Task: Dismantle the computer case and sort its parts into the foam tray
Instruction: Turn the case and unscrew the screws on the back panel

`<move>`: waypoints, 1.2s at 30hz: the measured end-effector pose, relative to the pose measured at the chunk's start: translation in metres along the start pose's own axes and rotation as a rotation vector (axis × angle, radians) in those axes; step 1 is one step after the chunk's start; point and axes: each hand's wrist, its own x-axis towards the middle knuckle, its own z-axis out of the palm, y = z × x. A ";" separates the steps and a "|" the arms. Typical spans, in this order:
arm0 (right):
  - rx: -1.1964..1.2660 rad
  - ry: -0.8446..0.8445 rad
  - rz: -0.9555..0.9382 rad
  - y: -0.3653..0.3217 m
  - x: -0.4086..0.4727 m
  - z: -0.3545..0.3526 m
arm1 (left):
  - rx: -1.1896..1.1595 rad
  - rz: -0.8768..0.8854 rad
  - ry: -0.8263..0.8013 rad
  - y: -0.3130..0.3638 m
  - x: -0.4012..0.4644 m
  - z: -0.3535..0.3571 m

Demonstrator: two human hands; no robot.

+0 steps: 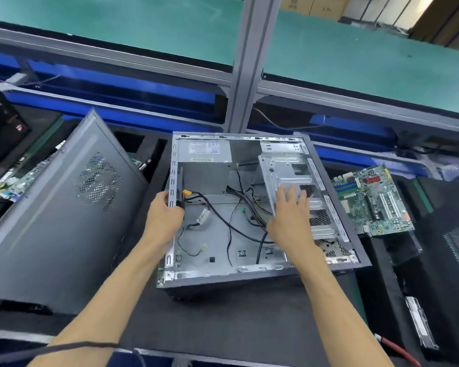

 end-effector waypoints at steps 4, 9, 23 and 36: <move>0.009 0.082 -0.118 0.024 0.020 -0.004 | -0.098 -0.063 0.128 -0.010 -0.030 0.034; 0.075 0.119 -0.201 0.036 0.034 -0.010 | -0.127 -0.136 0.215 -0.015 -0.049 0.058; 0.621 0.593 -0.019 0.066 -0.015 -0.014 | 0.092 0.220 0.280 0.040 0.048 0.025; 1.389 0.407 0.520 -0.009 -0.097 0.045 | -0.041 0.323 0.136 0.032 0.133 0.015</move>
